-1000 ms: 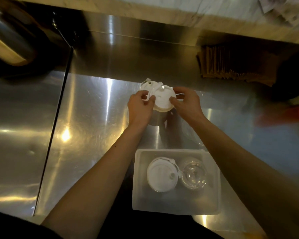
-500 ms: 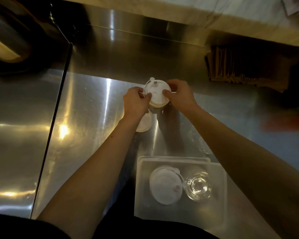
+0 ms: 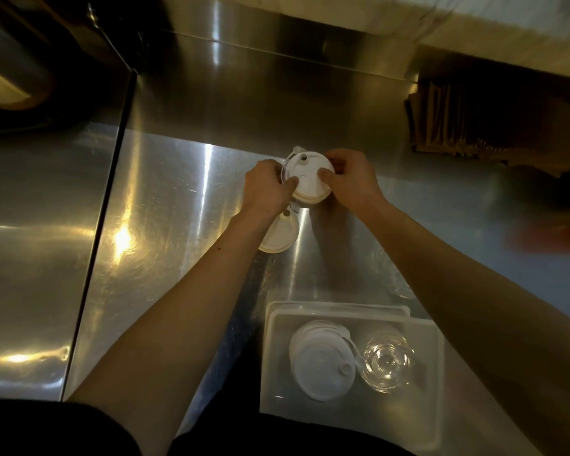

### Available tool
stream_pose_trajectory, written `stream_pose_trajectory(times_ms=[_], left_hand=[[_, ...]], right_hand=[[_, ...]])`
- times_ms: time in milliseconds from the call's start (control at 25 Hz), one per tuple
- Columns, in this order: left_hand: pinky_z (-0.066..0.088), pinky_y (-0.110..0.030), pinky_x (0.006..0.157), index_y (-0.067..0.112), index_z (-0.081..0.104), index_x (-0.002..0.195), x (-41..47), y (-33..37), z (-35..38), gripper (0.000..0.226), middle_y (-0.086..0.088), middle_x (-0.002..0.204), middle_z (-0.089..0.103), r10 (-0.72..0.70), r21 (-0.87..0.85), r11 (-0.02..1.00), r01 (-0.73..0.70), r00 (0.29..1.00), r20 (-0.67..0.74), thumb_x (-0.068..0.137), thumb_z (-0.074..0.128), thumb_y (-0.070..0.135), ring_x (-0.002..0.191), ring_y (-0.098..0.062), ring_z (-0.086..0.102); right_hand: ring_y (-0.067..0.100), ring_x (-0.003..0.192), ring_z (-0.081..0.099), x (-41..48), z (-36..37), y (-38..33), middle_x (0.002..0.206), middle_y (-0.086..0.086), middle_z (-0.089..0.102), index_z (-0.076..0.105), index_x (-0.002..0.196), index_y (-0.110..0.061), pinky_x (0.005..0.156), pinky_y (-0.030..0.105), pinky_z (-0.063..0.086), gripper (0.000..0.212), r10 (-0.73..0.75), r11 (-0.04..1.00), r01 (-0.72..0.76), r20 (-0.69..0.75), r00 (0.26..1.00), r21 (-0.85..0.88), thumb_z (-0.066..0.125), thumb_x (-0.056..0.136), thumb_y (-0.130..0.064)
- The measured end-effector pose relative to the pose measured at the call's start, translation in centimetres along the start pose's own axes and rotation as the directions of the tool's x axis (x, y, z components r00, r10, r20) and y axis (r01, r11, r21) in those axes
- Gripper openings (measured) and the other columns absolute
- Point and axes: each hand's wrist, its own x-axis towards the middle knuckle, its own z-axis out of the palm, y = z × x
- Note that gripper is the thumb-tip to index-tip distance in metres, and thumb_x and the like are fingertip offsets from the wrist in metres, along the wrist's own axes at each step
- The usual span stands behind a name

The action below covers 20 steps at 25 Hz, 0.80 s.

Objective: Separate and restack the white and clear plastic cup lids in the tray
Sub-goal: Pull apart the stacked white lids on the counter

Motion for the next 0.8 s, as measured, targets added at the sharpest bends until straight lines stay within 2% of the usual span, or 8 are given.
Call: stream_pose_trajectory(times_ms=[200, 320, 400, 480, 520, 800], left_hand=[[0.042, -0.003, 0.042, 0.006, 0.061, 0.116, -0.1, -0.1, 0.3, 0.035, -0.009, 0.105, 0.068, -0.013, -0.025, 1.000, 0.013, 1.000, -0.004, 0.088, 0.067, 0.024, 0.057, -0.008, 0.057], [0.043, -0.004, 0.040, 0.006, 0.060, 0.114, 0.0, -0.2, 0.5, 0.034, -0.010, 0.104, 0.068, -0.034, -0.055, 0.998, 0.034, 0.999, 0.003, 0.086, 0.070, 0.023, 0.061, -0.011, 0.062], [0.053, -0.014, 0.053, 0.008, 0.059, 0.111, -0.1, -0.2, 0.7, 0.035, -0.009, 0.104, 0.068, -0.046, -0.059, 0.997, 0.047, 0.999, 0.010, 0.083, 0.072, 0.024, 0.075, -0.017, 0.067], [0.060, -0.034, 0.073, 0.010, 0.058, 0.111, -0.2, -0.1, 1.0, 0.037, -0.010, 0.106, 0.068, -0.052, -0.074, 0.996, 0.053, 0.999, 0.009, 0.081, 0.074, 0.024, 0.085, -0.024, 0.070], [0.060, -0.040, 0.077, 0.009, 0.058, 0.111, -0.2, 0.0, 1.1, 0.036, -0.010, 0.106, 0.068, -0.051, -0.079, 0.996, 0.052, 0.999, 0.005, 0.081, 0.074, 0.023, 0.087, -0.027, 0.070], [0.059, -0.045, 0.080, 0.009, 0.061, 0.110, 0.0, 0.1, 1.2, 0.031, -0.012, 0.105, 0.070, -0.048, -0.075, 0.996, 0.046, 0.999, -0.013, 0.084, 0.071, 0.020, 0.088, -0.028, 0.071]], right_hand=[[0.023, 0.113, 0.063, 0.3, 0.1, 0.1, 0.123, 0.010, 0.067, 0.061, 0.124, -0.010, 0.095, 0.033, 0.053, 0.034, 0.006, 1.000, -0.006, -0.004, 1.000, -0.007, 0.064, 0.090, -0.013], [0.024, 0.113, 0.063, 0.4, 0.0, 0.2, 0.123, 0.011, 0.067, 0.061, 0.123, -0.010, 0.090, 0.029, 0.052, 0.033, 0.003, 1.000, -0.003, 0.001, 1.000, -0.020, 0.064, 0.090, -0.012], [0.024, 0.113, 0.063, 0.5, 0.0, 0.3, 0.123, 0.011, 0.067, 0.061, 0.123, -0.010, 0.087, 0.027, 0.050, 0.033, -0.002, 0.999, 0.002, 0.002, 1.000, -0.053, 0.063, 0.090, -0.012], [0.024, 0.112, 0.063, 0.5, 0.1, 0.3, 0.122, 0.011, 0.067, 0.061, 0.122, -0.010, 0.084, 0.026, 0.048, 0.032, -0.020, 0.995, 0.020, 0.001, 1.000, -0.093, 0.062, 0.090, -0.011], [0.025, 0.112, 0.063, 0.5, 0.1, 0.2, 0.122, 0.011, 0.067, 0.062, 0.121, -0.010, 0.082, 0.026, 0.047, 0.031, -0.027, 0.994, 0.026, 0.000, 1.000, -0.105, 0.062, 0.090, -0.011], [0.024, 0.108, 0.065, 0.5, 0.2, 0.6, 0.118, 0.012, 0.069, 0.064, 0.118, -0.008, 0.079, 0.024, 0.046, 0.029, -0.036, 0.990, 0.034, -0.016, 0.999, -0.135, 0.064, 0.090, -0.015]])
